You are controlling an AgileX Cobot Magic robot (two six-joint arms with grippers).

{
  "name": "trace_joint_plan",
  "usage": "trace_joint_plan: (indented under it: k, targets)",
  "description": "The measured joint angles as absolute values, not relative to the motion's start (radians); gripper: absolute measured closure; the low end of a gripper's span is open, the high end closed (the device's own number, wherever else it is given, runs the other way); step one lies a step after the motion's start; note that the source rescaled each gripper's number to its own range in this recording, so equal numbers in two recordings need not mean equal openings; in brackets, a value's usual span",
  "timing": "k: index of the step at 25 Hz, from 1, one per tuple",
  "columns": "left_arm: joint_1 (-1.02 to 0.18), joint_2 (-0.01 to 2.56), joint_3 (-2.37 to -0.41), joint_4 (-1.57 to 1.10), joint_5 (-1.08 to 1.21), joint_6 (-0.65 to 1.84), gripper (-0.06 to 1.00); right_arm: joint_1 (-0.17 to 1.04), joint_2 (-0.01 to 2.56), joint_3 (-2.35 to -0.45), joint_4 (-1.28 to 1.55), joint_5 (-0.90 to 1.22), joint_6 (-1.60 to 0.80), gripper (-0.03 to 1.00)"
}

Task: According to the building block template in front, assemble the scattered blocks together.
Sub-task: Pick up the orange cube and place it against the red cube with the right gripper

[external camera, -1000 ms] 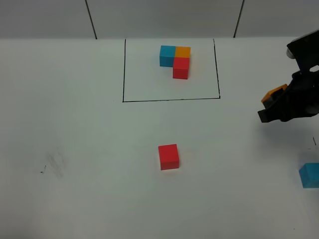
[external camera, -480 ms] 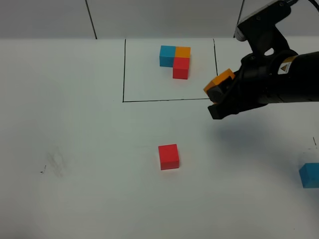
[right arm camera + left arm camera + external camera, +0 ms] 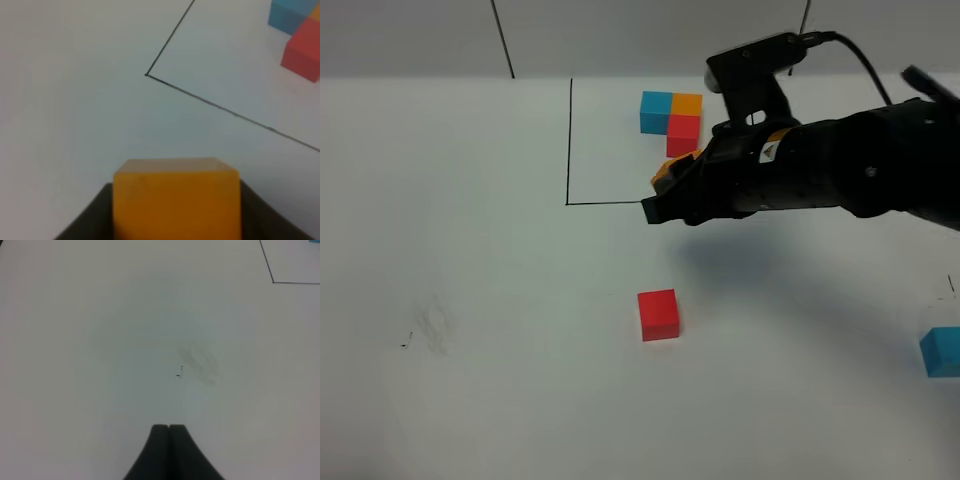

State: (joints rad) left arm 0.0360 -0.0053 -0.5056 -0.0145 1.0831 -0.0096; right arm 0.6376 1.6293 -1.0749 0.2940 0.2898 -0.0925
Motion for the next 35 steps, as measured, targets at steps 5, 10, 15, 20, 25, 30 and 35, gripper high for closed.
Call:
trace_joint_plan:
  k: [5,10,15,20,25,30,35]
  targets:
    - [0.036,-0.005,-0.506,-0.014,1.083,-0.01,0.94,0.661,1.746,-1.148,0.297,0.288,-0.028,0.5]
    - [0.036,-0.005,-0.506,-0.014,1.083,-0.01,0.94,0.662,1.843,-1.19,0.298,0.28,0.04,0.5]
    - [0.036,-0.005,-0.506,-0.014,1.083,-0.01,0.94,0.662,1.907,-1.19,0.3,0.284,0.073,0.5]
    - [0.036,-0.005,-0.506,-0.014,1.083,-0.01,0.94,0.662,1.911,-1.192,0.301,0.231,0.076,0.5]
    - [0.036,-0.005,-0.506,-0.014,1.083,-0.01,0.94,0.662,1.911,-1.192,0.312,0.222,0.078,0.5]
    - [0.036,-0.005,-0.506,-0.014,1.083,-0.01,0.94,0.662,1.911,-1.192,0.371,0.235,0.086,0.5]
    - [0.036,-0.005,-0.506,-0.014,1.083,-0.01,0.94,0.662,1.911,-1.192,0.446,0.264,0.175,0.5]
